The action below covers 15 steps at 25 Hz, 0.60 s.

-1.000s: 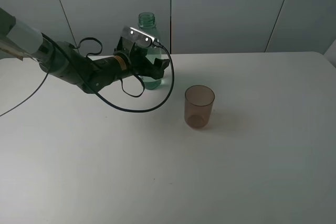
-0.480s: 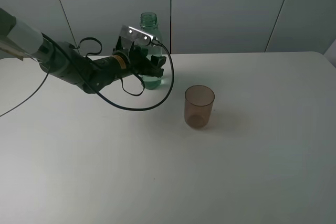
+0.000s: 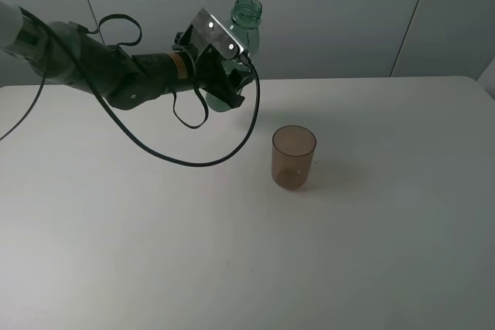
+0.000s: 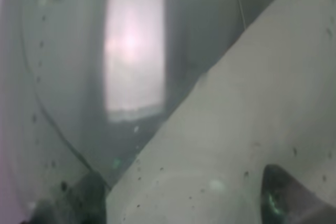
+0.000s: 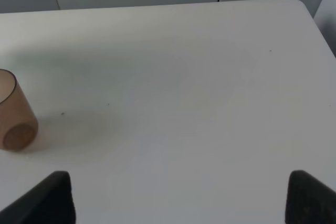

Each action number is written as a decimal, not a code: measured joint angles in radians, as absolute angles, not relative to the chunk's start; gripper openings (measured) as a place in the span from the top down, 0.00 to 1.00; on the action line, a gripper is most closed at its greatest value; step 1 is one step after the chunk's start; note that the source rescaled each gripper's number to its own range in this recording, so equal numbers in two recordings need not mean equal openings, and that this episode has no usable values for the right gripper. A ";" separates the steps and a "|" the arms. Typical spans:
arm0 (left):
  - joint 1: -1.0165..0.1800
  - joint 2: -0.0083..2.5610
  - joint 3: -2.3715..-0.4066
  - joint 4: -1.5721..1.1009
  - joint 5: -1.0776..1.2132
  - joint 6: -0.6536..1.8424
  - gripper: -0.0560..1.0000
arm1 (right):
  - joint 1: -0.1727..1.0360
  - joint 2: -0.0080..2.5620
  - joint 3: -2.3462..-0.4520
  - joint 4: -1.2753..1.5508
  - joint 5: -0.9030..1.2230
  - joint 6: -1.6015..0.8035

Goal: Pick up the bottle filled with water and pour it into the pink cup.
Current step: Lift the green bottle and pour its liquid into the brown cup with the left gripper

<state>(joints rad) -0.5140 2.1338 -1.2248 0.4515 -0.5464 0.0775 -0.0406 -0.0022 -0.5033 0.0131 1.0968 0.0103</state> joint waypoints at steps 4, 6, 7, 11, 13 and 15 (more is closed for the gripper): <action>-0.560 2.134 -1.225 0.445 -0.464 0.296 0.91 | -0.041 -0.002 -0.503 0.013 1.097 0.010; -0.586 2.134 -1.225 0.397 -0.452 0.403 0.91 | -0.041 -0.002 -0.503 0.013 1.097 0.010; -0.599 2.134 -1.225 0.368 -0.452 0.460 0.91 | -0.041 -0.002 -0.503 0.013 1.097 0.010; -0.634 2.134 -1.225 0.274 -0.450 0.676 0.91 | -0.041 -0.002 -0.503 0.013 1.097 0.010; -0.649 2.134 -1.225 0.228 -0.448 0.787 0.91 | -0.041 -0.002 -0.503 0.013 1.097 0.010; -0.659 2.134 -1.225 0.170 -0.444 0.882 0.91 | -0.041 -0.002 -0.503 0.013 1.097 0.010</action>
